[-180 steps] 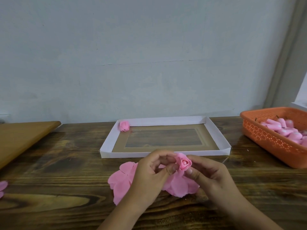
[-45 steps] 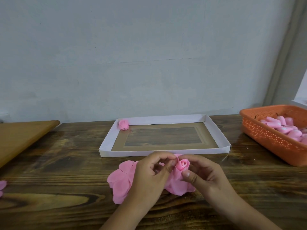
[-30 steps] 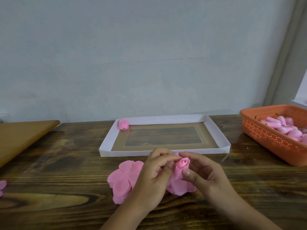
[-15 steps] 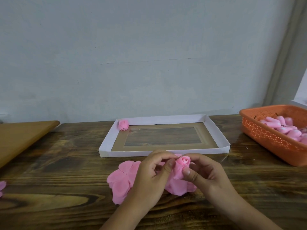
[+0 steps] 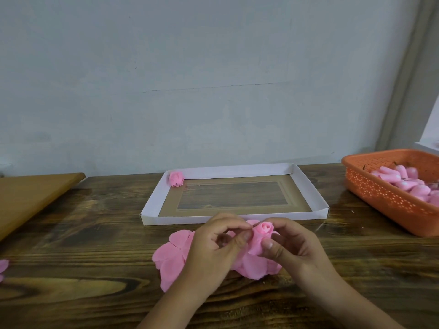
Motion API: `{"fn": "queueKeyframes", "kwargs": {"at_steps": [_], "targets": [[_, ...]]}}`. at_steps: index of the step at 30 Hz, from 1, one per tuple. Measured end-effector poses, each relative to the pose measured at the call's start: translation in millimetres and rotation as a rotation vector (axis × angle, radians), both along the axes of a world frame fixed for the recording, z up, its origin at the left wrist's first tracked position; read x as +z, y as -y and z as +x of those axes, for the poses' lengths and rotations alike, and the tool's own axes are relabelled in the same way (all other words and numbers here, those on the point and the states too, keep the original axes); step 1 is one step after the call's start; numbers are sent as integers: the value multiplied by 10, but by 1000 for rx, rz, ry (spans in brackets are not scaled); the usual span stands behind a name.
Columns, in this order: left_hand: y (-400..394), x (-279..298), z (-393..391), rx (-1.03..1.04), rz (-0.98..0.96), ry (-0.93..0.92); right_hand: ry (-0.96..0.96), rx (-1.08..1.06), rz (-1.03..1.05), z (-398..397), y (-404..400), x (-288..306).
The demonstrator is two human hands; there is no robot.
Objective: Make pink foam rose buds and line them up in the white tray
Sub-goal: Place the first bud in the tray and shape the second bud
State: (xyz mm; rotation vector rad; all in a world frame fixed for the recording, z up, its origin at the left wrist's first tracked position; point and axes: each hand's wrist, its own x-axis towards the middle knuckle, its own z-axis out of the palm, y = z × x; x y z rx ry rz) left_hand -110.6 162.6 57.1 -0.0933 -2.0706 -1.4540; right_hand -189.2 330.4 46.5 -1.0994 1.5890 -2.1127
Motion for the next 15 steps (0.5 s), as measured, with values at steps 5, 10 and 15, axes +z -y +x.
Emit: {"fn": "queueKeyframes", "kwargs": {"at_steps": [5, 10, 15], "targets": [[-16, 31, 27, -37, -64, 63, 17, 14, -34, 14, 7, 17], [-34, 42, 44, -75, -60, 93, 19, -2, -18, 4, 3, 14], [-35, 33, 38, -73, -41, 101, 12, 1, -2, 10, 0, 14]]}}
